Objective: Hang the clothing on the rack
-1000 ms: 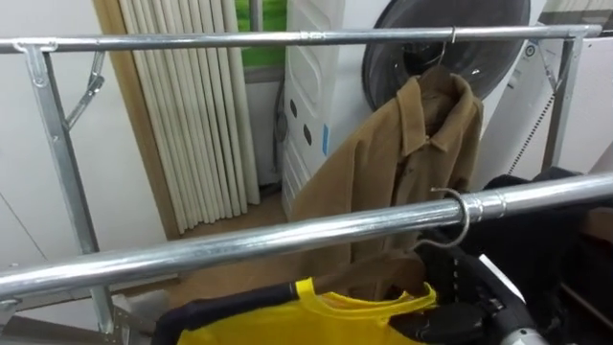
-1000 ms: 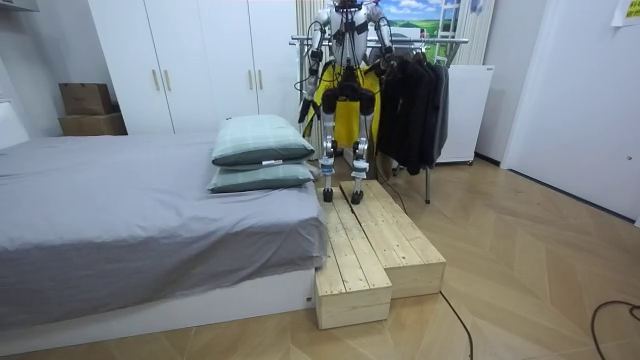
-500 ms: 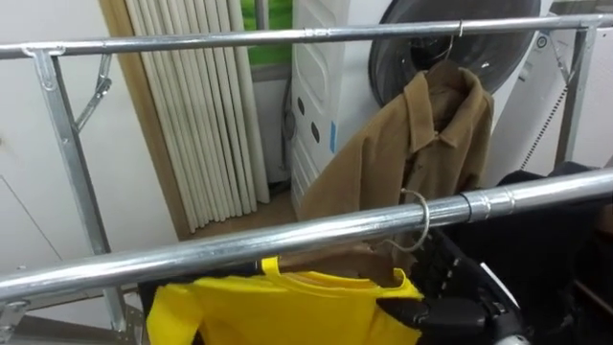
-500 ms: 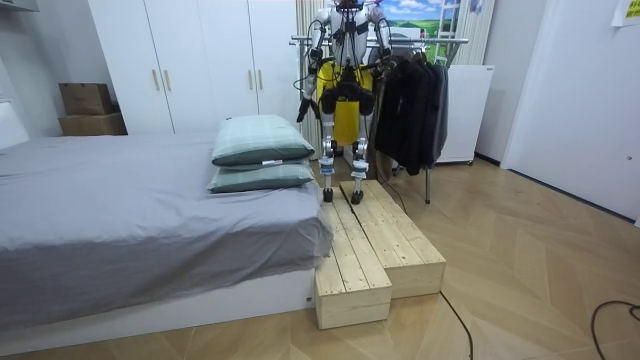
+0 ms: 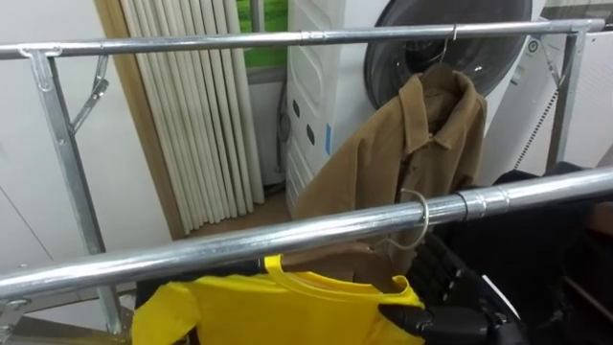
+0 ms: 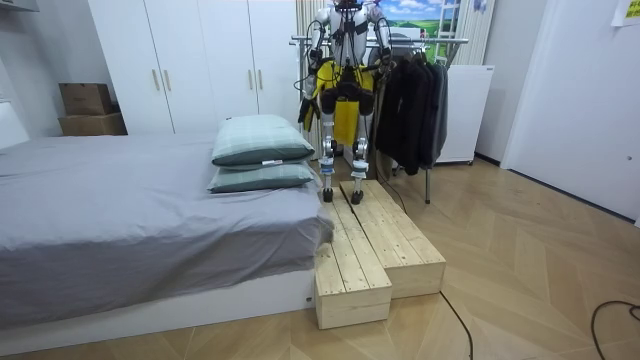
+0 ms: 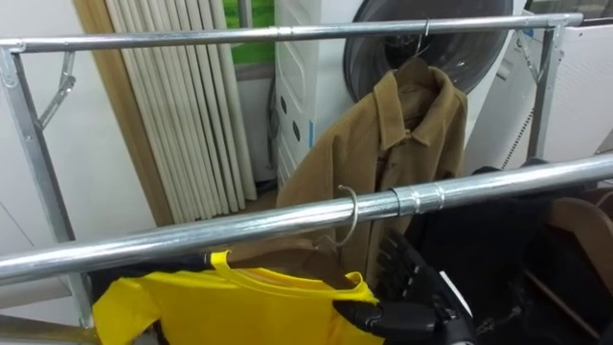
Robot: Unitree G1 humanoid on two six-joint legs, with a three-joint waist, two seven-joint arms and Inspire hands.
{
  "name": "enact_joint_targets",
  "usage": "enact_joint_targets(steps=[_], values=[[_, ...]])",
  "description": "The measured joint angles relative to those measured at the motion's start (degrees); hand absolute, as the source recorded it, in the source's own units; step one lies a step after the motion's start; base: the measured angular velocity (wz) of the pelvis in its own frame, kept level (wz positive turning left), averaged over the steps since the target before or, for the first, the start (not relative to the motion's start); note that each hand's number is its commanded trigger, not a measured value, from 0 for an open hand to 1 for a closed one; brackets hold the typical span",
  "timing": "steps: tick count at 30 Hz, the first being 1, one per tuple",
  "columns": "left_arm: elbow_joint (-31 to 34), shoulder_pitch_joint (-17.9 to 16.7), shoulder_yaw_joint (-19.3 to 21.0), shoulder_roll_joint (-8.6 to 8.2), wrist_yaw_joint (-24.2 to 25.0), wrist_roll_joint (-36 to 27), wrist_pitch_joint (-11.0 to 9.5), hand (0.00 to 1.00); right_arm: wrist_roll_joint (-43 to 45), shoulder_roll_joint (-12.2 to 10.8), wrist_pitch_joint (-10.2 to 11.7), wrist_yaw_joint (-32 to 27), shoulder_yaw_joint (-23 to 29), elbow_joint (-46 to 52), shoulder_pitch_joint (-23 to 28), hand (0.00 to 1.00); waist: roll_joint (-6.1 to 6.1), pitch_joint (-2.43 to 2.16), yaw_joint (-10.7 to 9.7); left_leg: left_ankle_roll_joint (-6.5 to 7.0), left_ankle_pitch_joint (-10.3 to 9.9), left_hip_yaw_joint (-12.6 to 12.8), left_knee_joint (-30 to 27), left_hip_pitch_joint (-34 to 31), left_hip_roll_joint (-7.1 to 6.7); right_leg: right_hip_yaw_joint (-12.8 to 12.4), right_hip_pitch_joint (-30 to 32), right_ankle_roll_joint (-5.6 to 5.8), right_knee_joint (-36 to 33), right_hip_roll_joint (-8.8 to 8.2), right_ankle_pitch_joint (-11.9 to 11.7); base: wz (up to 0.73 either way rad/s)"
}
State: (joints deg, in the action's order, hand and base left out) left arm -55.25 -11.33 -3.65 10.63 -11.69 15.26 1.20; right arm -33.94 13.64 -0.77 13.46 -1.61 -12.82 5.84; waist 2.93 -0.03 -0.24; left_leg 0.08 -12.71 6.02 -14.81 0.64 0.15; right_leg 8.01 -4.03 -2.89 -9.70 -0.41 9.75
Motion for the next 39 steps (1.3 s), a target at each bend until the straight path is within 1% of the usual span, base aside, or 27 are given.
enact_joint_targets(steps=[5,7,12,15,19,22,26,28,31,34,36,37,39], values=[[-0.1,-0.1,0.0,0.0,0.0,0.0,-0.5,0.0,-1.2,0.0,0.3,1.8,0.0,-2.4,0.0,0.0,0.03,0.02,-0.2,0.0,0.0,0.1,0.2,0.2,0.04,-0.1,-0.1,0.0,0.0,0.05,0.0,0.0],[-0.5,-0.1,0.0,0.02,0.0,0.0,-0.8,0.0,-2.9,0.0,0.3,2.4,-0.1,-3.6,0.0,0.0,0.04,0.1,0.1,0.0,0.0,0.1,0.4,0.5,0.08,-0.2,-0.2,0.0,0.0,0.08,0.0,-0.04],[-1.4,-1.5,0.1,0.42,0.3,0.1,-1.0,0.0,-6.2,0.2,0.3,4.6,-0.6,-3.8,1.0,0.0,0.29,0.2,0.2,0.0,0.0,0.3,0.4,0.6,0.18,-0.2,0.1,-0.01,0.1,0.19,0.0,-0.02],[-1.4,-2.3,0.1,0.65,1.5,0.2,-1.0,0.0,-7.7,0.7,0.3,5.8,-0.7,-3.8,1.0,0.0,0.4,0.25,0.0,0.02,0.0,0.3,0.4,0.6,0.17,-0.1,0.1,-0.01,0.2,0.19,0.0,0.0],[-1.5,-2.2,0.1,1.02,2.5,0.2,-1.0,0.0,-8.6,0.9,0.3,7.7,-1.0,-4.6,1.1,0.0,0.53,0.17,0.0,0.02,0.0,0.1,0.3,0.5,0.14,0.0,0.0,-0.01,0.2,0.19,0.0,0.02],[-1.6,-2.0,0.3,1.04,3.3,0.2,-1.0,0.0,-8.6,0.9,0.3,9.4,-1.5,-4.8,2.4,0.0,0.5,0.16,0.0,0.03,0.0,0.1,0.1,0.6,0.15,0.0,-0.1,-0.03,0.1,0.18,0.0,0.0],[-1.6,-2.1,0.3,1.04,3.5,0.5,-0.9,0.0,-8.6,0.9,0.3,10.5,-1.5,-5.4,4.7,0.0,0.17,0.03,-0.9,0.18,-0.2,0.1,-0.1,0.0,0.18,-0.1,0.0,-0.01,0.1,0.19,0.0,0.0],[-1.7,-2.1,0.6,1.04,3.6,0.6,-0.9,0.0,-8.2,0.9,0.3,10.7,-1.4,-7.0,4.8,0.0,0.12,0.0,-1.1,0.18,-0.2,0.2,-0.1,0.1,0.17,-0.5,0.0,0.01,0.0,0.22,-0.1,-0.03],[-1.7,-1.6,0.9,1.02,3.7,0.5,-1.1,0.0,-5.7,1.2,0.3,10.6,-1.3,-9.5,4.8,0.0,0.17,0.02,-1.3,0.19,-0.2,0.4,-0.1,0.1,0.16,-0.7,0.0,0.05,-0.1,0.22,-0.1,-0.01],[-1.6,-1.4,1.8,0.99,3.6,0.6,-1.3,0.0,-1.0,1.2,0.3,10.6,-1.1,-11.4,5.0,0.0,0.35,0.02,-1.4,0.19,-0.2,0.4,0.0,0.1,0.11,-0.7,0.1,0.07,0.0,0.18,-0.1,0.0],[-1.6,-1.4,3.6,0.95,3.7,1.3,-1.4,0.0,3.3,1.5,0.3,10.7,-0.4,-12.5,5.2,0.0,0.53,0.0,-1.5,0.19,-0.2,0.4,0.0,0.1,0.08,-0.5,0.1,0.11,0.1,0.14,-0.1,0.0],[-1.6,-1.5,4.0,0.96,3.7,1.2,-1.4,0.0,4.2,1.5,0.4,11.0,0.0,-13.3,5.2,0.0,0.61,-0.06,-1.6,0.19,-0.2,0.4,0.0,0.1,0.07,-0.2,0.1,0.11,0.1,0.09,-0.1,0.03],[-1.6,-1.4,4.8,0.98,3.7,1.2,-1.4,0.0,9.1,1.5,0.7,11.1,1.4,-16.1,5.3,0.0,0.75,-0.12,-1.7,0.21,-0.2,0.3,-0.1,0.1,0.0,0.1,0.0,0.11,0.1,-0.05,-0.1,0.06]])
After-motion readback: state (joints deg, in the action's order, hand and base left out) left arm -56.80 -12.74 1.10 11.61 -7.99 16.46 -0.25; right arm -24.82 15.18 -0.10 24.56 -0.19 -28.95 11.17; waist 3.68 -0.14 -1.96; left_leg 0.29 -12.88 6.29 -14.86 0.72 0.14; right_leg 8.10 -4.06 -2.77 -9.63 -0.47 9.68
